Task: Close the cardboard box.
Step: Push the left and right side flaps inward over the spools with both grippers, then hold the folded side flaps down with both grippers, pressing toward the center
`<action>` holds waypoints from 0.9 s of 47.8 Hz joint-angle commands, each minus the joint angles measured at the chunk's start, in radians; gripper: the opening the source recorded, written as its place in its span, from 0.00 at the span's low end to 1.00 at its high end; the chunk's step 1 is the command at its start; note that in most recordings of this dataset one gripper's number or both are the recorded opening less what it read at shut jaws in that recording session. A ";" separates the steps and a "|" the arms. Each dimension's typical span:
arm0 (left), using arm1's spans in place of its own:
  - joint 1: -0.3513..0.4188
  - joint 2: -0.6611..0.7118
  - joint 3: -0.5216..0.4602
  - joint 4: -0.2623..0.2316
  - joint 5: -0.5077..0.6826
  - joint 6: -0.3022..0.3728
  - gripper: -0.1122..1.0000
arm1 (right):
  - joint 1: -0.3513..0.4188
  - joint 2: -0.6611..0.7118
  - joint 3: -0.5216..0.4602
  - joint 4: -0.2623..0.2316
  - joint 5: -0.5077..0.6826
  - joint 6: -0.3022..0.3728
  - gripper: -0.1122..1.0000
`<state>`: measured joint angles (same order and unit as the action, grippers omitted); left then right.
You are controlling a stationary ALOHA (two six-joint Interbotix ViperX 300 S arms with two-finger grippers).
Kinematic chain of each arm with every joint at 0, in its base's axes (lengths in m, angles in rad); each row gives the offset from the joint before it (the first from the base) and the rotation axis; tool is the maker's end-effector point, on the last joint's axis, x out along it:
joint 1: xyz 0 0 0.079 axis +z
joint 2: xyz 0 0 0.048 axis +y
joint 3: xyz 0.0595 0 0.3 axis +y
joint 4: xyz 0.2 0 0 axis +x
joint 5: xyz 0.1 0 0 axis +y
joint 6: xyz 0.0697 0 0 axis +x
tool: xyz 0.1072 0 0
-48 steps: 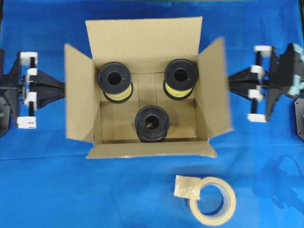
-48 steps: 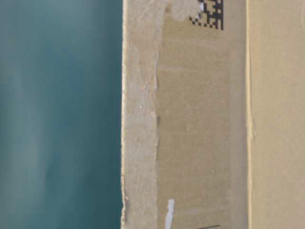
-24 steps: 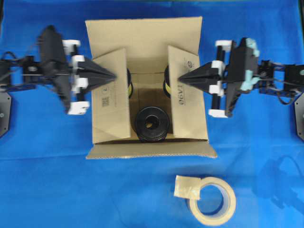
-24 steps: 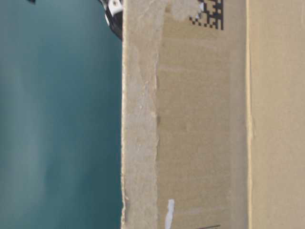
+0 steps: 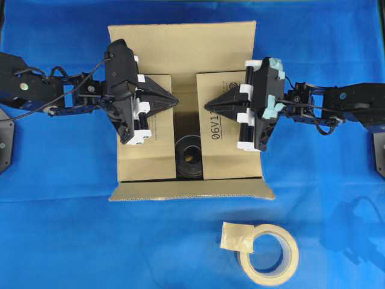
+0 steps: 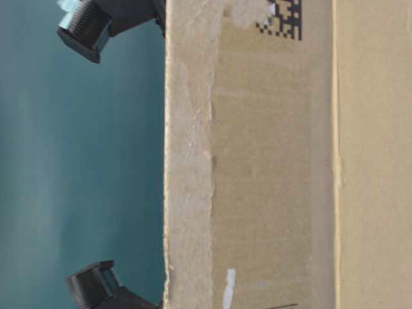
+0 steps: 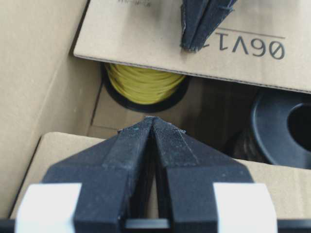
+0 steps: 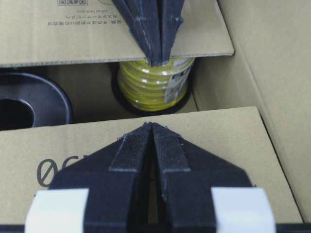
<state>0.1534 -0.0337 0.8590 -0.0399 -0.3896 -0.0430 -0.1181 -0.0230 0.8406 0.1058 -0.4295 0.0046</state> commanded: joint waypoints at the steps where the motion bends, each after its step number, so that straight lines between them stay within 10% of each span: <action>1: -0.003 0.000 -0.012 0.000 -0.021 -0.002 0.10 | -0.003 -0.006 -0.005 0.012 -0.017 0.002 0.10; 43: 0.089 0.150 -0.222 0.002 -0.107 0.114 0.10 | 0.017 -0.006 -0.003 0.014 -0.034 0.000 0.10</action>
<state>0.2286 0.1181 0.6642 -0.0399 -0.4893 0.0690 -0.1074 -0.0199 0.8483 0.1181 -0.4525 0.0046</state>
